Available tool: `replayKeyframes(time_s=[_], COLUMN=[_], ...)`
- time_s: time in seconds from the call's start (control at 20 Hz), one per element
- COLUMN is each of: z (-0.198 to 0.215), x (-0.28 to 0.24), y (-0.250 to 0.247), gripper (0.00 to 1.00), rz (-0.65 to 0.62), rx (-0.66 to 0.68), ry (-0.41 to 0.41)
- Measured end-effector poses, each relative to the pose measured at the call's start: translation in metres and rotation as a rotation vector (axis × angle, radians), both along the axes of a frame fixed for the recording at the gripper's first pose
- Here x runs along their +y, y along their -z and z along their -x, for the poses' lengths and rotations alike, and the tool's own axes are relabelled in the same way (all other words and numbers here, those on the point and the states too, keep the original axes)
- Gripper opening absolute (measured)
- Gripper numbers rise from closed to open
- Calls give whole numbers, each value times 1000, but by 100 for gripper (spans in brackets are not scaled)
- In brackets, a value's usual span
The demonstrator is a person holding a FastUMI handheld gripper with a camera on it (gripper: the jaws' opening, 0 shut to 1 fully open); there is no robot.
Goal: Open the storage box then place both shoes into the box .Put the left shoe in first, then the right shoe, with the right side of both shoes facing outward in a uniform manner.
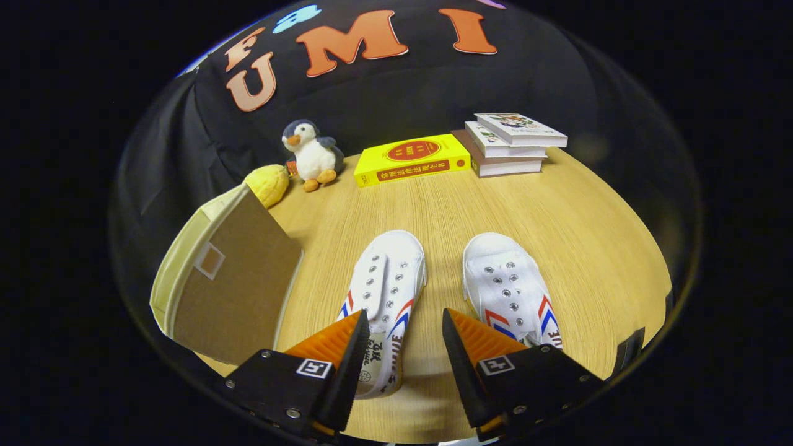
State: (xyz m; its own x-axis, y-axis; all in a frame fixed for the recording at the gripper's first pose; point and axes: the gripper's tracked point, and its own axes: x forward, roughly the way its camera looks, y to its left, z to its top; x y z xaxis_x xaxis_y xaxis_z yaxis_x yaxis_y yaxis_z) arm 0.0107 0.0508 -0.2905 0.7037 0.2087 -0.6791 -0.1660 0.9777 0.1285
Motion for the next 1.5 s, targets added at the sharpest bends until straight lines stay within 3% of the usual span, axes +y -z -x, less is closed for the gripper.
replayKeyframes(time_s=[0.25,0.6,0.7,0.75,0.85,0.95,1.1,1.5], z=[-8,-11,-14,-12,-16,-20,-20,-9], x=[13,21,19,18,17,11,19,57], y=[33,39,40,38,30,16,-17,-121], gripper=[56,36,24,9,1,0,0,0], rz=[7,-163,-218,-257,-325,-300,-399,-374], rx=[36,97,79,104,120,78,82,-55], ry=[-38,-59,-28,-3,40,30,52,48])
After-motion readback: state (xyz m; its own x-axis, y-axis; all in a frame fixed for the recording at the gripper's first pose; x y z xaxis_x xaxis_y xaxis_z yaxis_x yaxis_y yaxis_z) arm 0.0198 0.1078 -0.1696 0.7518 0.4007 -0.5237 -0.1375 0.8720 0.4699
